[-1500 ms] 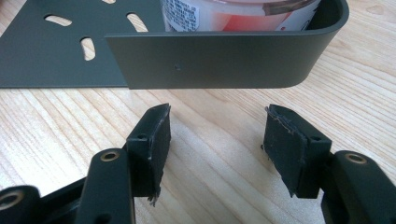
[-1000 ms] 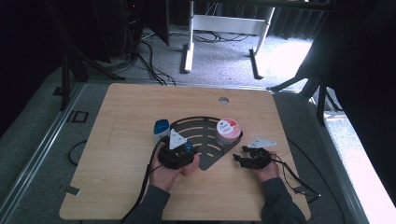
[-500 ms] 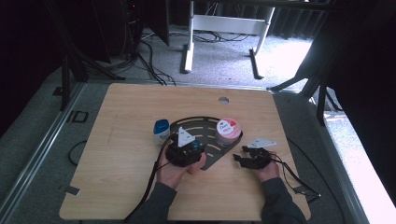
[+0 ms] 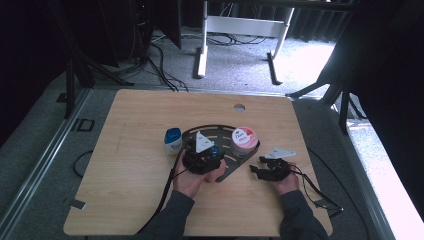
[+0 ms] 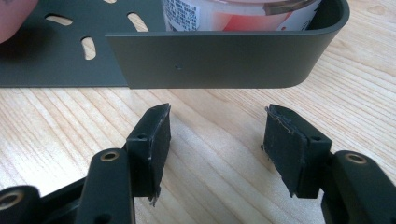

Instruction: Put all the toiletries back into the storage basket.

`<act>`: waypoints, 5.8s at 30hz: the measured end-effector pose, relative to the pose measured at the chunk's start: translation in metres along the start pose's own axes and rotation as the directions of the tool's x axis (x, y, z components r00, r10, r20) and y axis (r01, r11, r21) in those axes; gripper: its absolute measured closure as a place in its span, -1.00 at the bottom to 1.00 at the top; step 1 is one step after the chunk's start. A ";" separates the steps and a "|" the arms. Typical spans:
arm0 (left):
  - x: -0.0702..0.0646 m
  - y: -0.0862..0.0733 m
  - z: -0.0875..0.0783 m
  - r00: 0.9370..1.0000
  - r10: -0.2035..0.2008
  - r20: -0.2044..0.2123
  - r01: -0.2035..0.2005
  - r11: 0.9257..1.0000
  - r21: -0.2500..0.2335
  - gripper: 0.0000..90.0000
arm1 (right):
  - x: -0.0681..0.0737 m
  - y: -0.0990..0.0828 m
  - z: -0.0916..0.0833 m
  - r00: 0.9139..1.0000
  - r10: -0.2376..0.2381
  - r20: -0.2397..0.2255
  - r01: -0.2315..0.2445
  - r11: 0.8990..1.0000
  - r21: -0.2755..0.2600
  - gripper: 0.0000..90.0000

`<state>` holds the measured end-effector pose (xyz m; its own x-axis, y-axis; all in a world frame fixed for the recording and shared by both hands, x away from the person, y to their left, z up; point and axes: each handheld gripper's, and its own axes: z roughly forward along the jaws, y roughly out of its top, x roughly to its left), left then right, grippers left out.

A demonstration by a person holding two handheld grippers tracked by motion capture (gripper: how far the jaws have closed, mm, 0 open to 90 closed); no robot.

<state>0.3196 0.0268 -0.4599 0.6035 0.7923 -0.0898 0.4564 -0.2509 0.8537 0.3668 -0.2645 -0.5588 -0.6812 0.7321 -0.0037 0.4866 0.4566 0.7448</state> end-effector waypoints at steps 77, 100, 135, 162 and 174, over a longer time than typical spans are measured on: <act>0.040 0.060 0.093 0.975 -0.058 -0.217 0.055 0.998 -0.018 0.17 | 0.000 -0.001 -0.001 1.000 -0.004 -0.002 0.004 1.000 0.001 -0.09; 0.035 0.064 0.124 0.961 -0.108 -0.255 0.111 0.994 -0.001 0.17 | 0.000 -0.001 -0.001 1.000 -0.004 -0.001 0.004 1.000 0.001 -0.09; 0.030 0.064 0.132 0.951 -0.141 -0.275 0.132 0.990 -0.052 0.17 | 0.001 0.000 0.000 1.000 -0.007 -0.004 0.007 1.000 0.001 -0.09; 0.030 0.050 0.114 0.965 -0.098 -0.243 0.094 0.995 -0.027 -0.13 | 0.002 0.000 0.000 1.000 -0.007 -0.004 0.007 1.000 0.001 -0.09; 0.035 0.045 0.104 0.974 -0.089 -0.206 0.093 0.996 0.011 -0.19 | 0.002 0.000 0.000 1.000 -0.009 -0.005 0.009 1.000 0.001 -0.09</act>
<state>0.4290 -0.0147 -0.4778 0.4127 0.9090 -0.0574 0.5177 -0.1823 0.8359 0.3652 -0.2634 -0.5588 -0.6886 0.7251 -0.0068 0.4810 0.4638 0.7440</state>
